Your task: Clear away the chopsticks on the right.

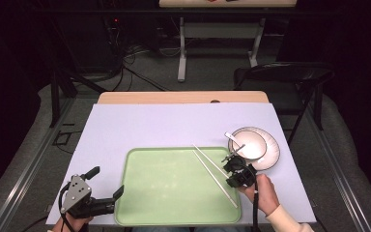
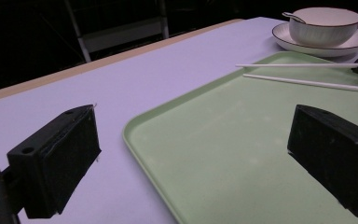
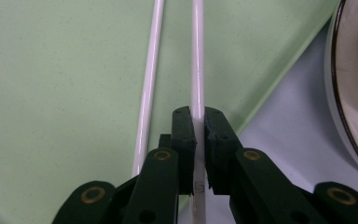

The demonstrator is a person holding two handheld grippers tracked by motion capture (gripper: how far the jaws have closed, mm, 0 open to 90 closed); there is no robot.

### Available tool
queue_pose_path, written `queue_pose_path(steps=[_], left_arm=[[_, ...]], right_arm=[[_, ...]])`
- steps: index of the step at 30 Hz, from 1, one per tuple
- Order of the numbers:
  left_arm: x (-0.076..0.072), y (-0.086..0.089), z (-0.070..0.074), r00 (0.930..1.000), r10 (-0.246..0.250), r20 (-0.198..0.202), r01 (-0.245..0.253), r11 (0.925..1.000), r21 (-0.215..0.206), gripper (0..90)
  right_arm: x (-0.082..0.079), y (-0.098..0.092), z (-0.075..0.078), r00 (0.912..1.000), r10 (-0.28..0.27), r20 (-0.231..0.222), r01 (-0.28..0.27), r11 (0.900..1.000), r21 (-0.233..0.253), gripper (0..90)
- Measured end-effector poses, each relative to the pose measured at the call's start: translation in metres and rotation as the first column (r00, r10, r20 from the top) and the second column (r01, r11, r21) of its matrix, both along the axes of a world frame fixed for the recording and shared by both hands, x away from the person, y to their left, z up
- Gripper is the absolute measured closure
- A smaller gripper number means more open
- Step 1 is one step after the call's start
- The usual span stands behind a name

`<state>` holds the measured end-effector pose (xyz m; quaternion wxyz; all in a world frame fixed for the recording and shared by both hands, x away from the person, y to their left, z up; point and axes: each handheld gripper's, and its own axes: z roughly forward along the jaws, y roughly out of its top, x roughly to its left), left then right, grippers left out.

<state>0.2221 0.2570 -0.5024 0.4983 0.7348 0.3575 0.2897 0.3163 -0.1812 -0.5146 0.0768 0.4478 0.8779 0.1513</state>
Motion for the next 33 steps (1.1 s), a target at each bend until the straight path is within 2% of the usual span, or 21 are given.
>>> queue_pose_path(steps=[10, 16, 19, 25, 28, 30, 33], left_arm=[[0.0, 0.0, 0.0, 1.0, -0.003, 0.004, 0.003, 1.0, 0.002, 1.9], [-0.001, 0.0, 0.0, 1.0, -0.004, 0.008, 0.004, 1.0, 0.003, 1.9], [-0.001, 0.0, 0.0, 1.0, -0.004, 0.007, 0.004, 1.0, 0.005, 1.9], [-0.001, 0.0, 0.0, 0.9999, -0.005, 0.009, 0.005, 1.0, 0.004, 1.9], [-0.001, 0.0, 0.0, 0.9999, -0.005, 0.013, 0.005, 1.0, 0.001, 1.9], [-0.001, -0.001, 0.0, 0.9999, -0.005, 0.013, 0.005, 1.0, 0.001, 1.9], [-0.001, -0.001, 0.0, 1.0, -0.004, 0.008, 0.004, 1.0, 0.005, 1.9]], right_arm=[[-0.009, 0.006, -0.011, 0.999, -0.01, -0.042, 0.012, 0.999, 0.036, 83.2], [-0.01, 0.008, -0.011, 0.9994, -0.004, -0.033, 0.005, 0.999, 0.038, 78.4], [-0.011, 0.008, -0.011, 0.9997, 0.004, -0.024, -0.003, 1.0, 0.023, 72.2], [-0.011, 0.005, -0.008, 0.9995, 0.03, -0.005, -0.03, 0.999, 0.019, 52.8], [-0.012, 0.004, -0.005, 0.9991, 0.041, 0.012, -0.041, 0.999, 0.023, 38.7], [-0.013, 0.002, -0.002, 0.9964, 0.068, 0.052, -0.068, 0.998, 0.003, 28.4], [-0.015, -0.003, 0.002, 0.9929, 0.081, 0.087, -0.083, 0.996, 0.013, 18.5]])
